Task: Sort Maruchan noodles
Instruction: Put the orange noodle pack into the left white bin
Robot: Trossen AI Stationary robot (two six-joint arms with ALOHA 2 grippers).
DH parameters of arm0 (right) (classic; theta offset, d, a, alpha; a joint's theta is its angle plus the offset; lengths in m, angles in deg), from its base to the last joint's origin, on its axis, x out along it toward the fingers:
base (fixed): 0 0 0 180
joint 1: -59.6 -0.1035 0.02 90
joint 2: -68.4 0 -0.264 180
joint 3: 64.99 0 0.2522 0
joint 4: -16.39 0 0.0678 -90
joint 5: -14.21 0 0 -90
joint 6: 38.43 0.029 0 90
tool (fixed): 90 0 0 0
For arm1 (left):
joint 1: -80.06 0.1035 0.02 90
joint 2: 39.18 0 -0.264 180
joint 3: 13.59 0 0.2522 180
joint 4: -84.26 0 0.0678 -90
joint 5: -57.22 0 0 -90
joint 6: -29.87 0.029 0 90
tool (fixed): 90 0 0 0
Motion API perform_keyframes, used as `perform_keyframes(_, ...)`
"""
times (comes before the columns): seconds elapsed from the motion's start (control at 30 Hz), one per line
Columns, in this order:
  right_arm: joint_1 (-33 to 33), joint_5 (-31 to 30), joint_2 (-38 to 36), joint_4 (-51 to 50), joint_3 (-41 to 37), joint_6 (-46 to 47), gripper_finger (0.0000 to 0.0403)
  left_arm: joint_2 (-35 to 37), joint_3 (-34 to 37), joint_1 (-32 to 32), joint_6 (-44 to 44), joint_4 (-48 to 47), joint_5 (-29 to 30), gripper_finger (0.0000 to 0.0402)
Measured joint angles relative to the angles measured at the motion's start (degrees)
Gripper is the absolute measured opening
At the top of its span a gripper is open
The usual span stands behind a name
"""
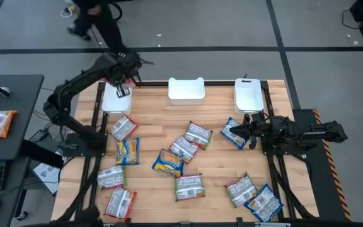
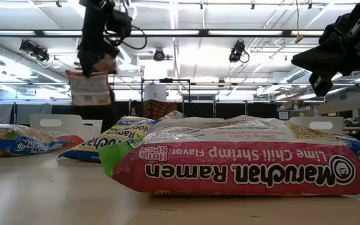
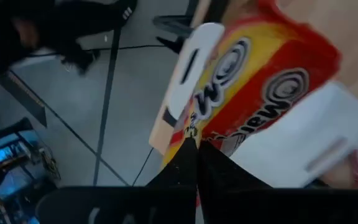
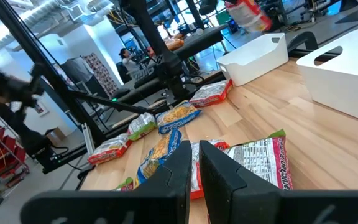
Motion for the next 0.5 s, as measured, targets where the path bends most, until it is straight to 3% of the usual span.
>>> perform_keyframes(0.2,0.0,0.0,0.0,0.0,0.0,0.0,0.0037,-4.4,0.0,6.1,-0.5,-0.7,0.1,0.0)
perform_keyframes(0.5,0.0,0.0,0.0,0.0,0.0,0.0,0.0037,-10.7,0.0,6.6,-0.8,0.1,-1.4,0.0)
